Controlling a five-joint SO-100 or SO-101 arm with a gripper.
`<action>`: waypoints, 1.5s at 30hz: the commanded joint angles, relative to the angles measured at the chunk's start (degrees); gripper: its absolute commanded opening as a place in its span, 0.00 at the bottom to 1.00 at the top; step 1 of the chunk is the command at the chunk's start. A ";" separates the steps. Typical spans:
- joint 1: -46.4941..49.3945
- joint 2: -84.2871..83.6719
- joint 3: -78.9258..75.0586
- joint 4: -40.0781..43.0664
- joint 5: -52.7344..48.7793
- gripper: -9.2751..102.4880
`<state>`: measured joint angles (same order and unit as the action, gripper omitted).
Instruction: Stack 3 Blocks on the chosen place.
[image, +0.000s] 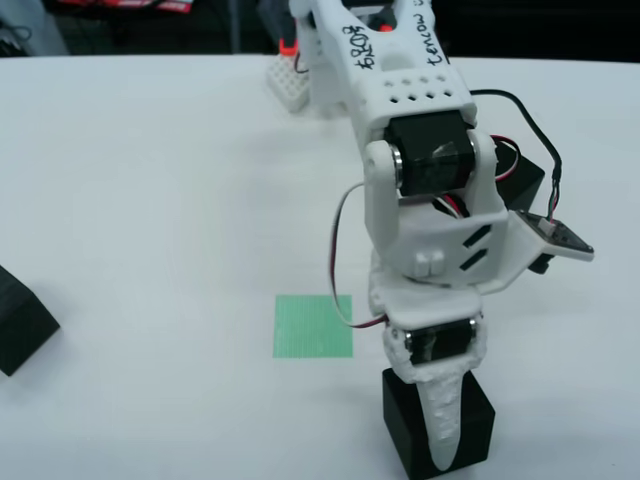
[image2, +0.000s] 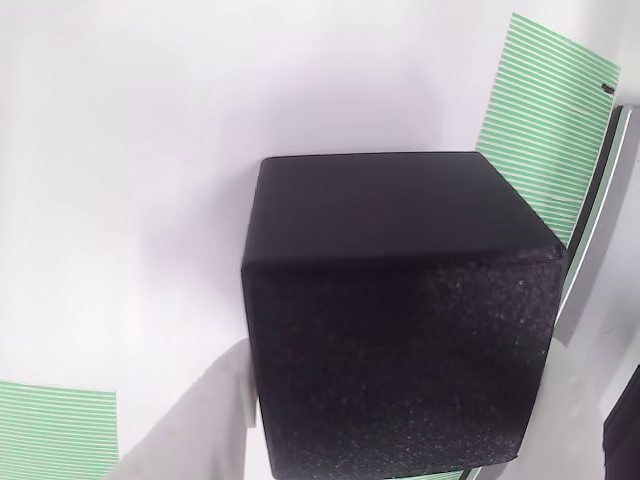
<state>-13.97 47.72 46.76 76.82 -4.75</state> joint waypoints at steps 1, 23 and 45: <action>-0.35 3.60 3.34 0.35 -0.44 0.32; 4.57 39.90 33.05 3.25 -0.79 0.32; 17.05 42.28 45.79 2.20 -5.54 0.32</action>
<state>4.04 89.91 92.99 79.98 -10.37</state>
